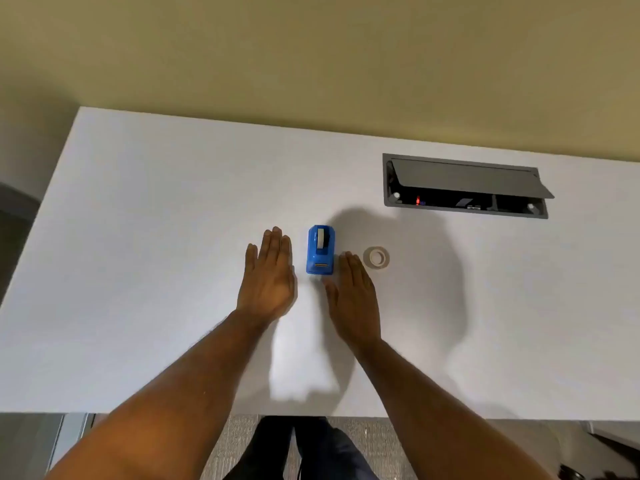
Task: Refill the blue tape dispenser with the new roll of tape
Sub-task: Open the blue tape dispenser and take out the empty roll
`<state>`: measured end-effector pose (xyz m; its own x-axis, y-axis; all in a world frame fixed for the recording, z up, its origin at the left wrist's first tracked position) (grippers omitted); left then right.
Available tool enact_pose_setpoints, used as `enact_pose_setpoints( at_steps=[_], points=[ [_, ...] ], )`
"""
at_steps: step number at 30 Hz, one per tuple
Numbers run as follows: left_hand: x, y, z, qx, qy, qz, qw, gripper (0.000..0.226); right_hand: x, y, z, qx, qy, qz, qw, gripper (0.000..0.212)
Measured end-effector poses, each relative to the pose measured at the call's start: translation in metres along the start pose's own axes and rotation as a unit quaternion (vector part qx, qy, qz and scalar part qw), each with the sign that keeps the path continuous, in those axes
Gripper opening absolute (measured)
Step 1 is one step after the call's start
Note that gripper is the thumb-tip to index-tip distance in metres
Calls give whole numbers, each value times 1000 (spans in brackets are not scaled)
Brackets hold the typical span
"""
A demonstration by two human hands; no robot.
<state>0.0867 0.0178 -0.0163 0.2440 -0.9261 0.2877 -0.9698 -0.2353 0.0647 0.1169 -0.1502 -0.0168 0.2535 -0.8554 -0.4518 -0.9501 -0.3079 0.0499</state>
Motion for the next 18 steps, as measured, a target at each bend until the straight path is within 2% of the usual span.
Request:
enact_pose_setpoints(
  at_steps=[3,10,18],
  points=[
    [-5,-2,11,-9,-5,-16,1000,61,2,-2,12,9,-14,26,1000,69],
    [-11,4,21,35,-30,-4,999,63,-5,-12,21,52,-15,48,997,91],
    [-15,4,28,36,-26,-9,999,63,-6,-18,19,109,38,72,991,88]
  ],
)
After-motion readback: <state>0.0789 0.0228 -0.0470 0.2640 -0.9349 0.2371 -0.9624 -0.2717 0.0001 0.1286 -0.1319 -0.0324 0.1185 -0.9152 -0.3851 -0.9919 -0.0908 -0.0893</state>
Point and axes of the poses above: each hand's wrist, its own y-axis away from the middle knuckle, its own z-axis out of the palm, x = y × z, the point moved 9 cm from there along -y, towards the middle knuckle, and after that the axes turned 7 degrees about x, right-handed, at the moved point
